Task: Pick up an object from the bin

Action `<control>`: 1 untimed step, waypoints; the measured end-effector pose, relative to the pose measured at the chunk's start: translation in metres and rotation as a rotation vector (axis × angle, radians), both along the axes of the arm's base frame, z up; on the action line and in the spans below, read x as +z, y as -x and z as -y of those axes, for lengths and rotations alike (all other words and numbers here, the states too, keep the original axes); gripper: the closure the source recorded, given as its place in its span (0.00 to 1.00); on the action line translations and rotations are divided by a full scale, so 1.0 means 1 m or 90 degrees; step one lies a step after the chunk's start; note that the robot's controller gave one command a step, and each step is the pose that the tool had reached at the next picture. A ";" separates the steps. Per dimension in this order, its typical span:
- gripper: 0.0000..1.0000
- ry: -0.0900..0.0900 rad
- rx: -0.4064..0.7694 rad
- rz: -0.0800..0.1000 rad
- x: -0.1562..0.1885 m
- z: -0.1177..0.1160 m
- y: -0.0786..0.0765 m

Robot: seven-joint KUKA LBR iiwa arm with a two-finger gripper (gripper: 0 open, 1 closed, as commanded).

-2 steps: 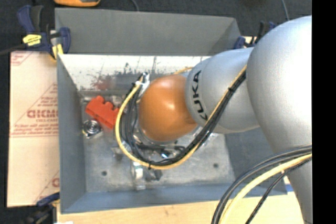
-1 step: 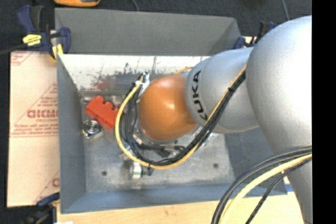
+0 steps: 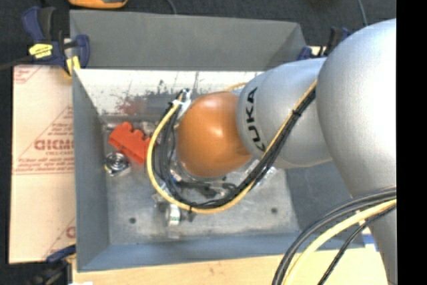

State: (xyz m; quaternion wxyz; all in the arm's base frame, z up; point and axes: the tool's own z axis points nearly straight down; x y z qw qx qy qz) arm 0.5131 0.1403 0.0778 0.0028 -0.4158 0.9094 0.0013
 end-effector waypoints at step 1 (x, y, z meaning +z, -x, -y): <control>1.00 0.002 -0.004 0.002 0.067 0.000 -0.002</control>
Offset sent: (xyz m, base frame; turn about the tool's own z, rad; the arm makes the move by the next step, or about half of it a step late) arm 0.0000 -0.0001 0.0629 0.0000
